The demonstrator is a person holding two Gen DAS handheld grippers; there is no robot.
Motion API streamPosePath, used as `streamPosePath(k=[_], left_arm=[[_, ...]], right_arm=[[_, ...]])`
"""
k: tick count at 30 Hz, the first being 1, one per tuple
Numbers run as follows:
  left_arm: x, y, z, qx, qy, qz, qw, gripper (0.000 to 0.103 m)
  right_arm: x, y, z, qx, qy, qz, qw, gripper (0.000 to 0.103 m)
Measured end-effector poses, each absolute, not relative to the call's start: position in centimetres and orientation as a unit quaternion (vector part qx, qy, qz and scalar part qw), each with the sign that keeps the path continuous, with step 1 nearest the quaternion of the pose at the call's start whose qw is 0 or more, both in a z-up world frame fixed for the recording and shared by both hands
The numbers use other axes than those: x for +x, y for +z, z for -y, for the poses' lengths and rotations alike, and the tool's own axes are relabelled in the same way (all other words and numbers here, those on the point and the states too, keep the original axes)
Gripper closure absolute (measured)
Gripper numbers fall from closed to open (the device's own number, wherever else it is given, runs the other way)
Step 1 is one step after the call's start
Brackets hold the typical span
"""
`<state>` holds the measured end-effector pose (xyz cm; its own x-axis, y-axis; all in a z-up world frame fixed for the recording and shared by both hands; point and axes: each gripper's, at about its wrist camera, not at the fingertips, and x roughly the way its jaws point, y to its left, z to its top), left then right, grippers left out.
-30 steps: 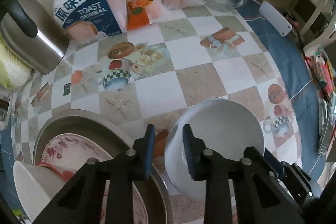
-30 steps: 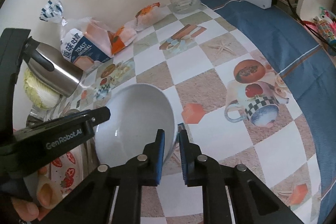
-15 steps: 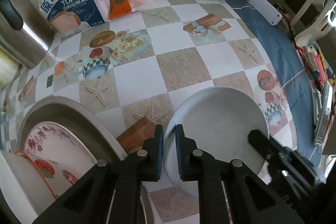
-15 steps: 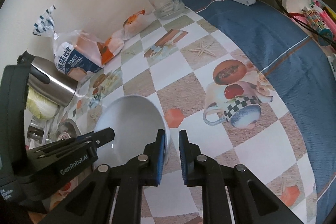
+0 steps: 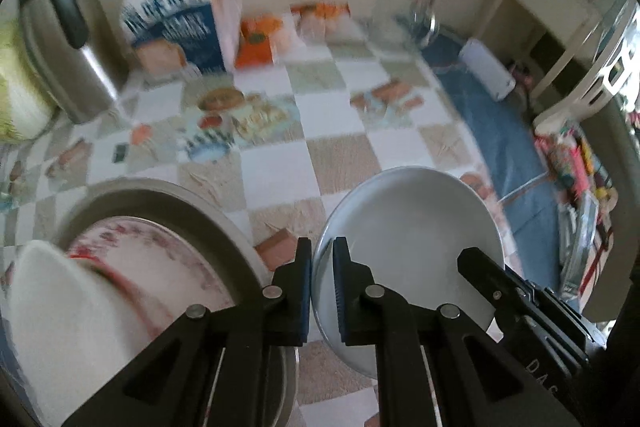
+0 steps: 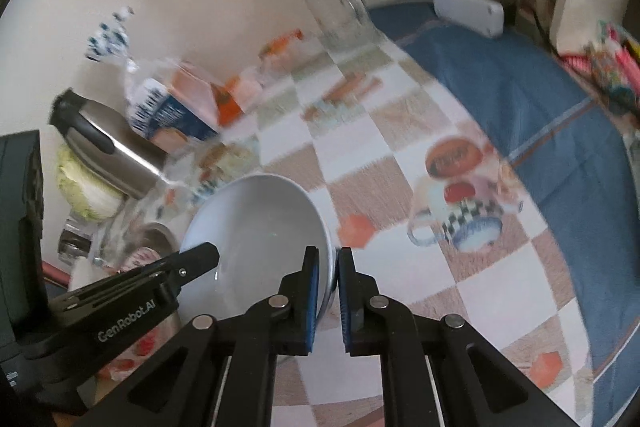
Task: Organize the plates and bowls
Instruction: 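Lift the white round bowl with both tools and lower it onto the stacked bowls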
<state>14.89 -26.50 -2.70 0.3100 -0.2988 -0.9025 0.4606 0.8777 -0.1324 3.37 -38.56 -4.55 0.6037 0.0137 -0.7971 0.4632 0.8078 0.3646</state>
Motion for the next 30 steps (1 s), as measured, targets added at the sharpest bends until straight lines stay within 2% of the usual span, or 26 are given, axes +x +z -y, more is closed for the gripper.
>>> streamPosePath(k=[7, 14, 30], left_arm=[[13.5, 1.7, 22.4, 0.045, -0.219, -0.499, 0.837, 0.093], [12.2, 3.4, 16.7, 0.01, -0.187, -0.476, 0.859, 0.093], [12.3, 2.5, 6.3, -0.068, -0.142, -0.478, 0.864, 0.093]], right_arm=[[3.7, 0.2, 35.6, 0.251, -0.108, -0.396, 0.877, 0.093], [4.8, 3.1, 30.7, 0.219, -0.065, -0.383, 0.895, 0.093], [7.7, 3.4, 21.6, 0.163, 0.001, -0.401, 0.902, 0.093]])
